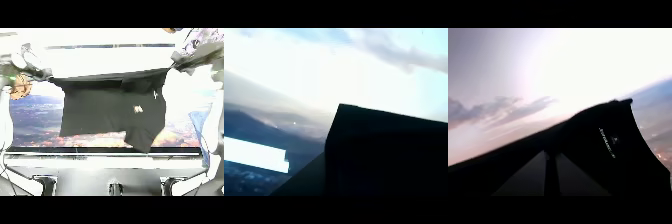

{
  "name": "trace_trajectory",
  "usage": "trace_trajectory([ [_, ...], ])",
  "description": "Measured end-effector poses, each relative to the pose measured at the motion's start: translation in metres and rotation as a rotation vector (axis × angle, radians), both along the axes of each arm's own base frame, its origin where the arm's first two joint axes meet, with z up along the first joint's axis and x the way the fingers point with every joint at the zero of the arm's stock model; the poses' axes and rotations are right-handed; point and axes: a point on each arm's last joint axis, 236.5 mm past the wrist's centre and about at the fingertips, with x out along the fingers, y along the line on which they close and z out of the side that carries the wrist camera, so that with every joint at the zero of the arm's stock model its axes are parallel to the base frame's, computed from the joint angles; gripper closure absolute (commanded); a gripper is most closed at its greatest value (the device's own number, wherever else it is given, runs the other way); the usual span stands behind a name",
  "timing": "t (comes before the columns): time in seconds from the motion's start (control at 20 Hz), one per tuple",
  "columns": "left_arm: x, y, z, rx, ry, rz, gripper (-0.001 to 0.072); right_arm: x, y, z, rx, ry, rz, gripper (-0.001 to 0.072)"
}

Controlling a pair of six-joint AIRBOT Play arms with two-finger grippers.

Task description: Fold the clothes and pants, and hang the long-sleeved shirts on hangers.

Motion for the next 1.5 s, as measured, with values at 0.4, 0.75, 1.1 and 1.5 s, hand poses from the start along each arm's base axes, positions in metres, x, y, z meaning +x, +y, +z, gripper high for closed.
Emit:
trace_trajectory([
  [0.4, -0.001, -0.004, -0.043, -0.019, 0.084, 0.016, 0.0689, 0.014, -0.004, -0.056, -0.019, 0.067, -0.022, 0.0687],
  [0.75, -0.052, -0.023, -0.07, -0.091, 0.323, -0.006, 0.0689, -0.023, -0.019, -0.083, -0.123, 0.247, 0.024, 0.0687],
  [1.1, -0.081, -0.043, -0.093, -0.146, 0.454, -0.046, 0.0688, -0.041, -0.026, -0.115, -0.171, 0.361, 0.066, 0.0686],
  [1.5, -0.085, -0.071, -0.11, -0.224, 0.496, -0.088, 0.017, -0.059, -0.019, -0.15, -0.145, 0.483, 0.114, 0.0405],
])
